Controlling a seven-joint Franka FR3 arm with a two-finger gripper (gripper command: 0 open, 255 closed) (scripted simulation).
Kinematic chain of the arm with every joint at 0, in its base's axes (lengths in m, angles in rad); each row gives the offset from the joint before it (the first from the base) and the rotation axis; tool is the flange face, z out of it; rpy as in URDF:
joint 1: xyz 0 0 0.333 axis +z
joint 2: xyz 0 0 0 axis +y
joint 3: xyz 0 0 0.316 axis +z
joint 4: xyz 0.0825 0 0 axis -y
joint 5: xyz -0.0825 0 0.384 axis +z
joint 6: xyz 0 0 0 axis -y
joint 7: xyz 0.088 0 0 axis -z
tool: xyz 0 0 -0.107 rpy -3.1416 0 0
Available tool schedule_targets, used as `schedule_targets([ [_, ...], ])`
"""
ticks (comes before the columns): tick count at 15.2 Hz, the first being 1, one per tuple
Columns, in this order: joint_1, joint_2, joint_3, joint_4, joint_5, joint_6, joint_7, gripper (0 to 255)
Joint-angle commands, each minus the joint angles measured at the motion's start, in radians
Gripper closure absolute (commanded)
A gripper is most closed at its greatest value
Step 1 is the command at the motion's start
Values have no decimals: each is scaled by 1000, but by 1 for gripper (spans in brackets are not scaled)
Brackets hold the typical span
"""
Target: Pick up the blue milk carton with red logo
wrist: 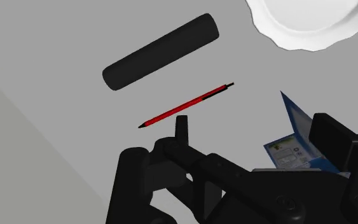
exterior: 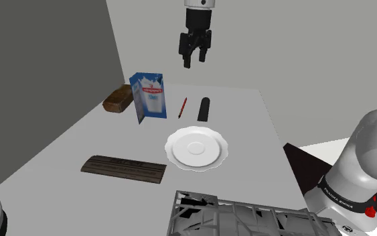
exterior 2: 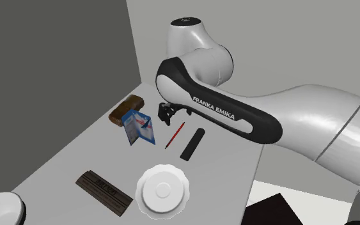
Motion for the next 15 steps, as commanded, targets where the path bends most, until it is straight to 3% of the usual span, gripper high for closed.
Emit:
schedule_targets([
  [1,19,74,22,75,-19,-15,2,0],
  [10,152,473,92,549,-148,-159,-6,0],
  [15,142,449,90,445,-141,-79,-6,0],
])
